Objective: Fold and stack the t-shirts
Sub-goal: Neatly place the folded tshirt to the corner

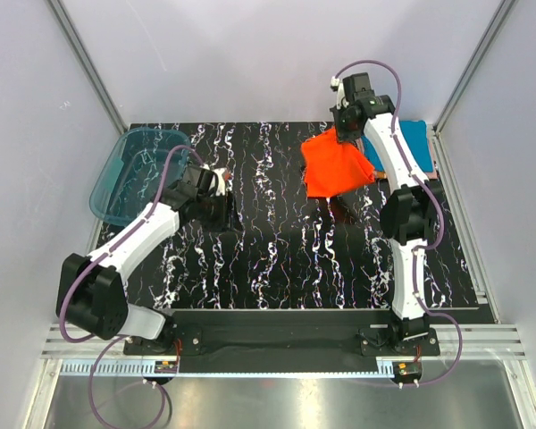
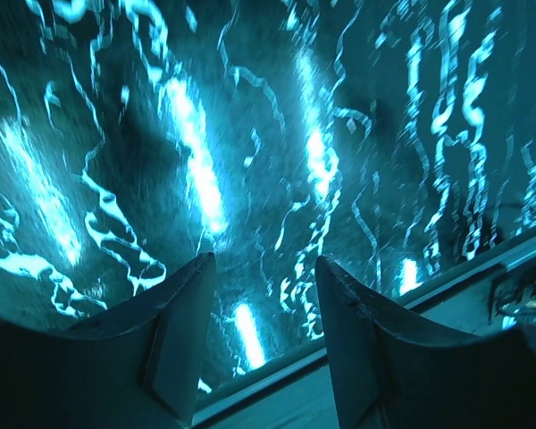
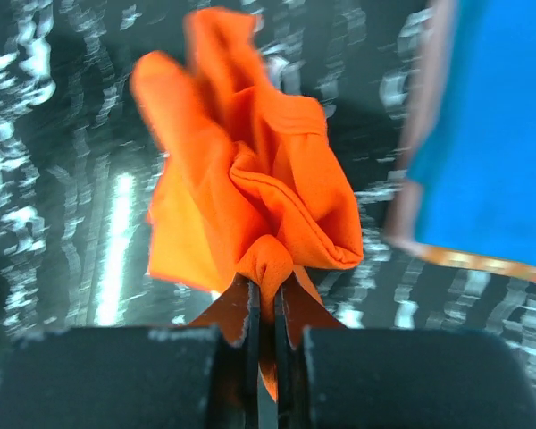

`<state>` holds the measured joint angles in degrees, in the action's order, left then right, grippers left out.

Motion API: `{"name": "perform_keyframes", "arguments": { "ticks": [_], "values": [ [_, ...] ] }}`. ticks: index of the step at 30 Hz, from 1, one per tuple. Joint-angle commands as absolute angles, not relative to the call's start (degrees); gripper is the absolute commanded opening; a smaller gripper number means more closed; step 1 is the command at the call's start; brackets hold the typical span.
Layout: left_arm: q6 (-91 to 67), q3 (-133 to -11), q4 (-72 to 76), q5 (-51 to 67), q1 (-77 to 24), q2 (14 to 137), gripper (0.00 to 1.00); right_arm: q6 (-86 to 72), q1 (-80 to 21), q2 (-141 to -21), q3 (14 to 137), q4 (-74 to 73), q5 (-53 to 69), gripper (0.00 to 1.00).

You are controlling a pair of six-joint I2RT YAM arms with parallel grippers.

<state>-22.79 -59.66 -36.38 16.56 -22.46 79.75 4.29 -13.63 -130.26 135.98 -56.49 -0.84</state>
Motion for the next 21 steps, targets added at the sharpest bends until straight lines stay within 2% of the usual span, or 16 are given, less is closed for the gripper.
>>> {"name": "perform_keyframes", "arguments": {
  "ticks": [1, 9, 21],
  "values": [
    [-22.15, -58.45, -34.54, 18.98, -22.24, 77.26, 0.54, 9.49, -12.57, -130.34, 139.57, -60.65, -10.01, 0.0],
    [-22.32, -58.01, -33.58, 20.21, -22.24, 79.19, 0.54, 13.88, -10.03, -129.55, 142.12, -59.59, -16.52, 0.0],
    [-22.24, -59.5, -34.71, 21.01, -22.24, 81.65, 0.54, 16.43, -5.63, -130.6, 149.14, -57.04, -14.94, 0.0]
  ]
}}
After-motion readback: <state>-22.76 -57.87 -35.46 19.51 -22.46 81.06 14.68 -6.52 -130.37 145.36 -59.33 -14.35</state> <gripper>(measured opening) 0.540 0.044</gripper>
